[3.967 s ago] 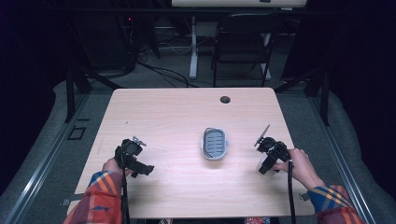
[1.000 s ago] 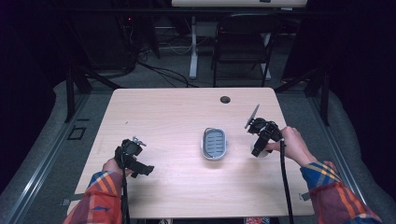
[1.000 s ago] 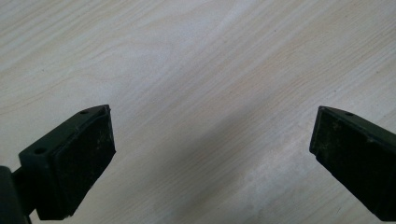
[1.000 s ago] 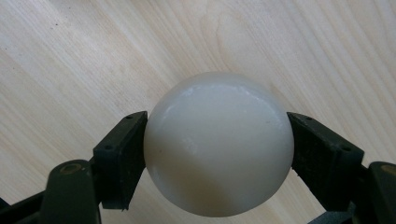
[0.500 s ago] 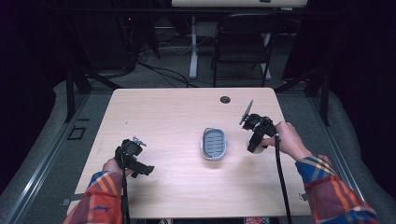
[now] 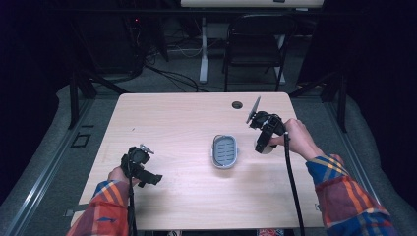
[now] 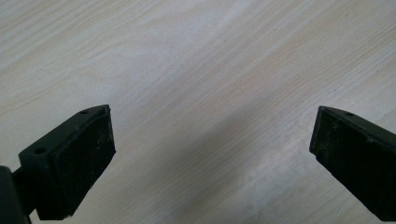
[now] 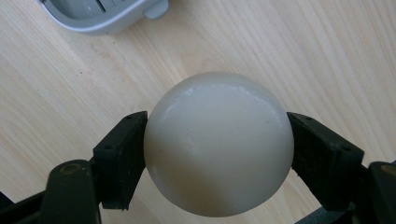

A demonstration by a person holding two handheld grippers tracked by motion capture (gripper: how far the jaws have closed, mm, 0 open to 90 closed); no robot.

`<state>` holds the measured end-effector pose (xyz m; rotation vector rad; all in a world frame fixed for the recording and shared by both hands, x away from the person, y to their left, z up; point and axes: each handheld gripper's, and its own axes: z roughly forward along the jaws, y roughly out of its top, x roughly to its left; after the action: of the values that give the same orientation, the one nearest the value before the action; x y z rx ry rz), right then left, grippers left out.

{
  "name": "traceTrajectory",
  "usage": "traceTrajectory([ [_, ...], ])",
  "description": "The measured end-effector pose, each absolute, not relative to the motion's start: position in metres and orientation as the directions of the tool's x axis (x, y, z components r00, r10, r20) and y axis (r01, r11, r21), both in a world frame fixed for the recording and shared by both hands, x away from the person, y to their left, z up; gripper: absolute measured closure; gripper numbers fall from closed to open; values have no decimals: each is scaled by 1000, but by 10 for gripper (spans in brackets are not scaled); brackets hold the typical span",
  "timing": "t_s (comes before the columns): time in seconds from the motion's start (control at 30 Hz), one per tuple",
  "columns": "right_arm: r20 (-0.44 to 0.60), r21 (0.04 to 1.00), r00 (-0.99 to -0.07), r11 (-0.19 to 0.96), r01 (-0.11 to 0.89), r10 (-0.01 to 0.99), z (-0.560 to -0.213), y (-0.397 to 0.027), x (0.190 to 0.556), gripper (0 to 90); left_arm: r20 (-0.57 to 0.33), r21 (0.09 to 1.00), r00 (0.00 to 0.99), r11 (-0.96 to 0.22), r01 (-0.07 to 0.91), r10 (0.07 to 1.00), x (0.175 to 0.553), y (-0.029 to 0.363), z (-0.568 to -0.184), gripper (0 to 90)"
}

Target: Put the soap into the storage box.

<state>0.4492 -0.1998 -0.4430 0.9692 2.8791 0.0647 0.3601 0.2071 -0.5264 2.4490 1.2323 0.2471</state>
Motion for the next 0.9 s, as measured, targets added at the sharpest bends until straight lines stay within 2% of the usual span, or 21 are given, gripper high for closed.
traceTrajectory([
  [0.9, -53, 69, -848, 849, 524, 528, -444, -143, 465, 235, -19, 417, 605, -544, 728, 796, 360, 207, -526, 1],
])
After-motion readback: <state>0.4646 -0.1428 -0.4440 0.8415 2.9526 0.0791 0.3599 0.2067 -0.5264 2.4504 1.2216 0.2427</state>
